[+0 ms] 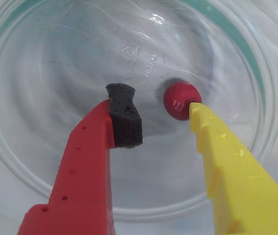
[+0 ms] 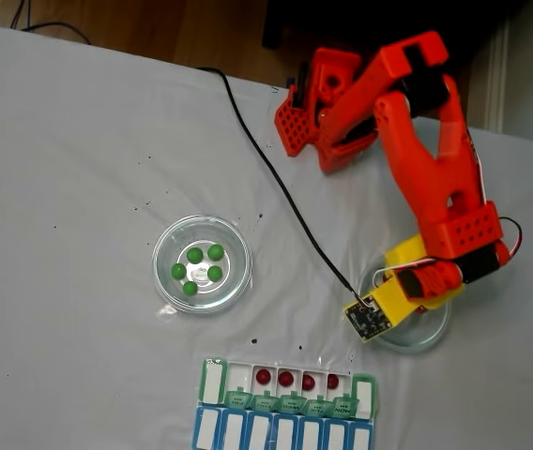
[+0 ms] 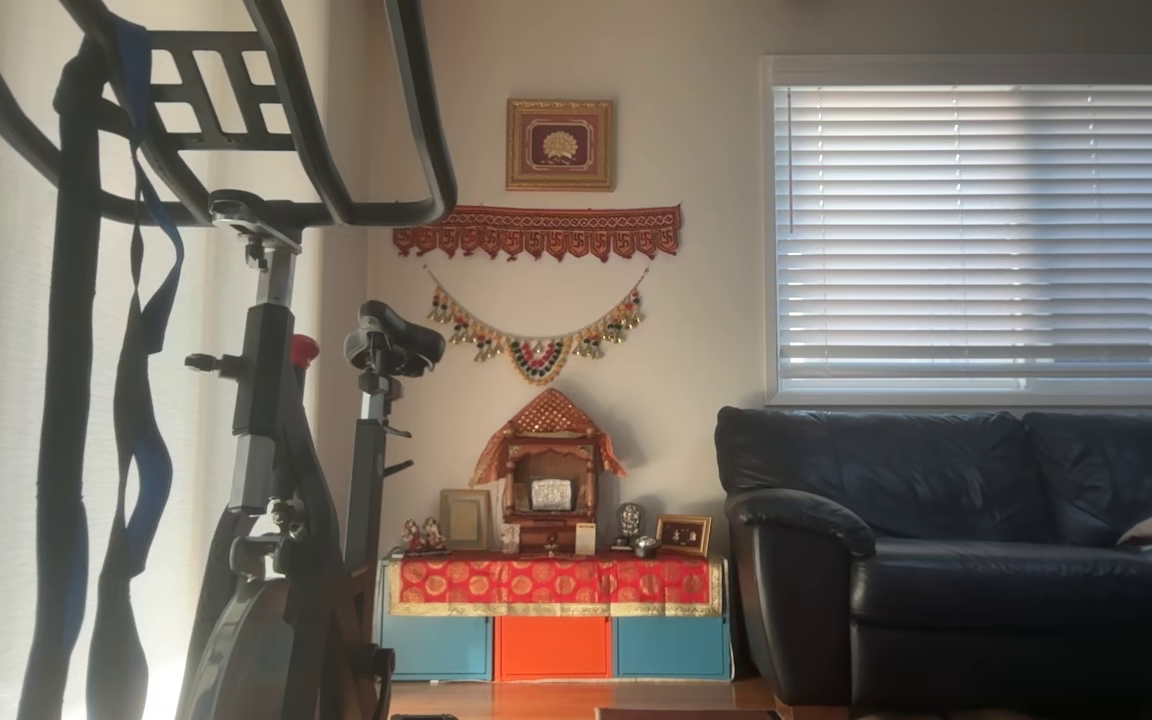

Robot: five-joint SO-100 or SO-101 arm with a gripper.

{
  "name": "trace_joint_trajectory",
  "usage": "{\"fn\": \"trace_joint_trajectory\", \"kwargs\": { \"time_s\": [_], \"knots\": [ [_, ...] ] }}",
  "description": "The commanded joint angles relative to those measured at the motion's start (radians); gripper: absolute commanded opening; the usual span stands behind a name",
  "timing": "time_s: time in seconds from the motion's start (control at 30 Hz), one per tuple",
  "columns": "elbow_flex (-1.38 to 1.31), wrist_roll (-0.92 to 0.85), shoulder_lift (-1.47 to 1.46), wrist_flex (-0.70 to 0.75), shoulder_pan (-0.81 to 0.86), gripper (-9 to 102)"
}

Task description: Sort medicines into box.

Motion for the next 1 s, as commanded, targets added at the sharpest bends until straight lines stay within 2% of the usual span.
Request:
{"fn": "trace_joint_trajectory", "kwargs": {
  "time_s": [0.0,0.57,0.97],
  "knots": [
    [-0.061,0.008,0.0,0.018,-0.02,21],
    [-0.069,0.011,-0.018,0.097,-0.077,21],
    [-0.089,0.008,-0.121,0.063,-0.063,20]
  ]
}}
